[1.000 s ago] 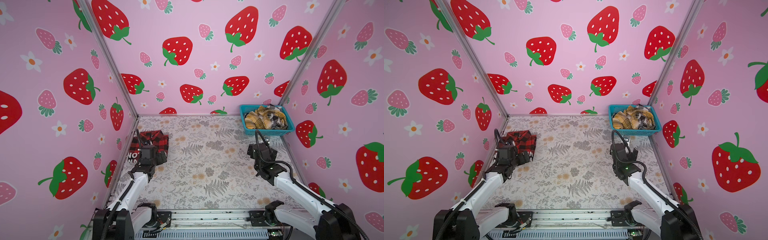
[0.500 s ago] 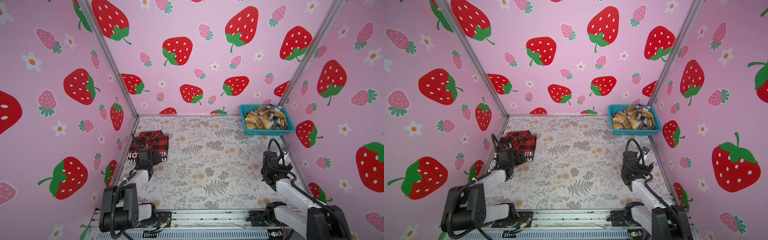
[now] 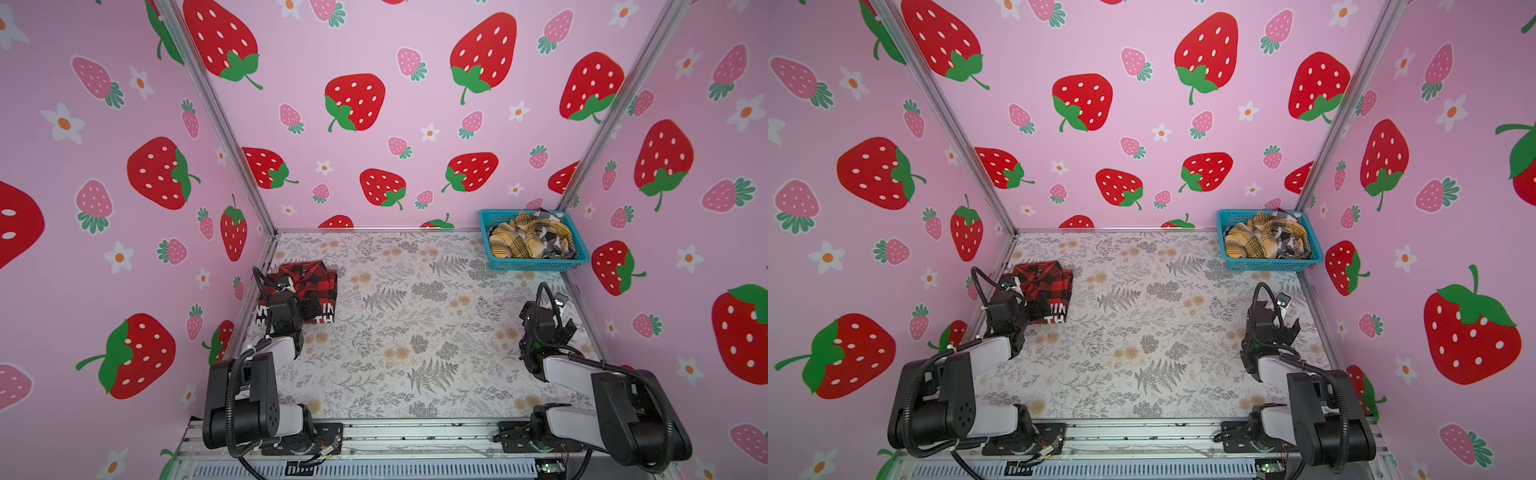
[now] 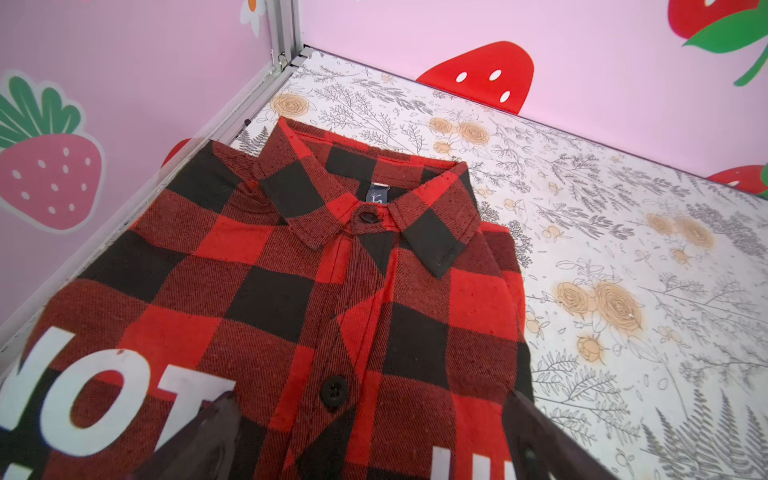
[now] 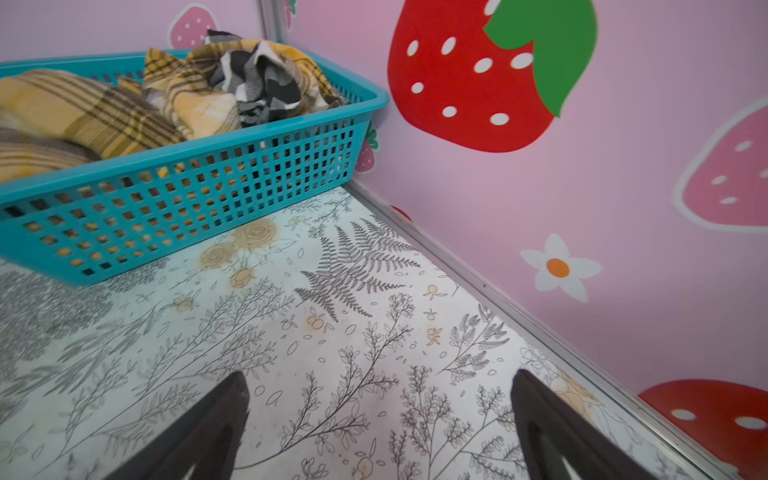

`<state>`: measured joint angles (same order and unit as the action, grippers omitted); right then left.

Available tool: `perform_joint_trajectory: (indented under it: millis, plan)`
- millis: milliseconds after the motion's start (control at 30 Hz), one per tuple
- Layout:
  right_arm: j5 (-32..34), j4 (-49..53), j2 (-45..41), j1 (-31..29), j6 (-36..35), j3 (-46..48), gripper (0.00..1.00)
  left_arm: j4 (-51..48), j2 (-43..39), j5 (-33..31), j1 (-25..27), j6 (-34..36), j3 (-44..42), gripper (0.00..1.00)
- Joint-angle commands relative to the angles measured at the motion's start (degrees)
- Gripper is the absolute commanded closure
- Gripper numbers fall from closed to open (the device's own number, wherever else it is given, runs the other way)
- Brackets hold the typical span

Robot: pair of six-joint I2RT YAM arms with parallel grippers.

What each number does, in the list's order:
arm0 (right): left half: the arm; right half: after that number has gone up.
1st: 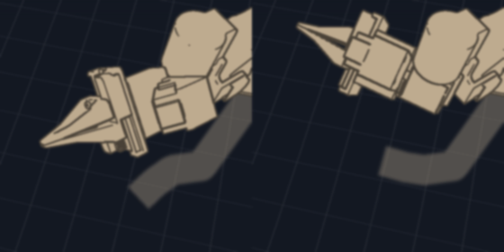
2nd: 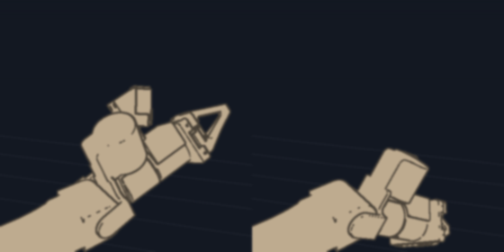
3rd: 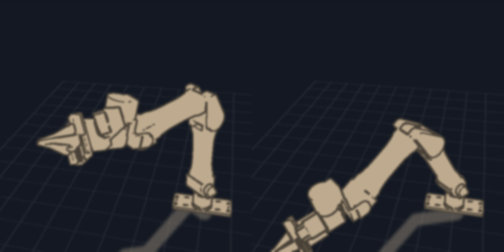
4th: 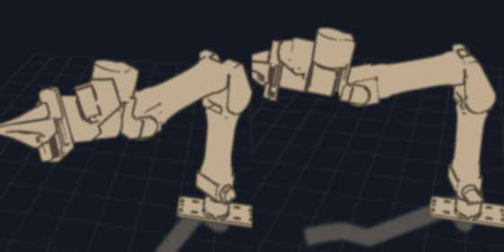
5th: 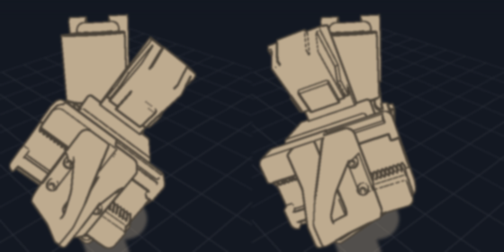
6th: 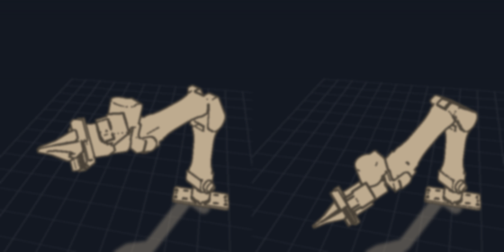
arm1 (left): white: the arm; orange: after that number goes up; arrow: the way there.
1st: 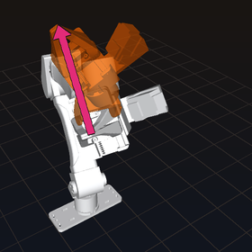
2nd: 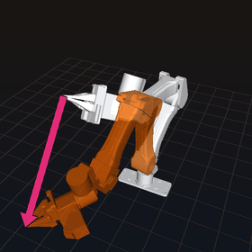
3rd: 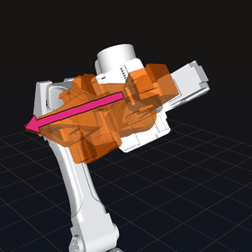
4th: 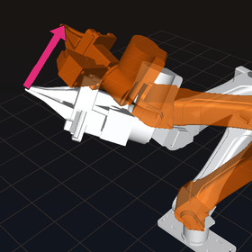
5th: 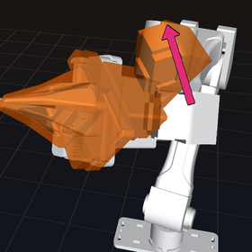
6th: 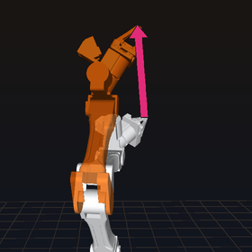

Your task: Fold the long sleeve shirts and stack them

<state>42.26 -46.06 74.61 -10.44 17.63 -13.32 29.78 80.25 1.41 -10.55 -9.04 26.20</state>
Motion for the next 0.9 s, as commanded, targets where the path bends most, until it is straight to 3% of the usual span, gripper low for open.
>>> perform_joint_trajectory:
  millis: [0, 67, 167, 233, 267, 300, 367, 400, 567, 733, 867]
  plan:
    - [-8.61, -15.64, 3.11, 0.76, -6.02, 0.67, 0.0, 3.43, 2.3, 5.43, -0.11, -1.01, 2.26, 0.01]
    - [-13.21, -16.0, 5.71, 0.85, -9.96, -1.6, 0.02, 9.42, 4.84, 6.07, 0.53, -1.23, 1.08, 0.01]
    - [-19.49, -25.16, 11.39, 1.27, -14.25, -0.56, 0.0, 6.79, 5.94, 8.93, 3.1, 3.34, 3.01, 0.01]
    - [-23.66, -33.08, 17.01, 1.52, -16.02, 0.37, 0.0, 9.36, 7.17, 6.96, 6.37, 6.38, 2.27, 0.01]
    - [-24.85, -31.34, 16.81, 1.68, -16.43, -0.22, 0.0, 10.51, 7.69, 2.92, 8.18, 7.58, 1.4, 0.01]
    - [-25.58, -25.57, 15.16, 2.06, -15.64, -1.56, 0.0, 16.6, 9.37, 0.28, 9.04, 7.31, -0.63, 0.01]
    - [-26.42, -29.09, 16.69, 2.48, -15.82, -1.15, 0.0, 13.15, 8.44, -0.48, 8.59, 6.57, 0.02, 0.01]
    - [-26.93, -26.39, 15.89, 2.8, -15.57, -1.76, 0.0, 16.6, 9.48, -0.69, 8.48, 6.16, -0.6, 0.01]
    - [-28.06, -26.36, 15.9, 3.34, -15.34, -1.84, 0.0, 15.64, 8.73, -0.17, 7.59, 5.26, -0.86, 0.01]
    - [-27.82, -27.18, 15.5, 3.19, -15.54, -1.2, 0.0, 13.91, 8.49, -5.03, 10.32, 7.04, -0.11, 0.01]
    - [-27.76, -27.04, 15.46, 3.14, -15.58, -1.18, 0.0, 13.9, 8.43, -5.01, 10.28, 7.02, -0.18, 0.01]
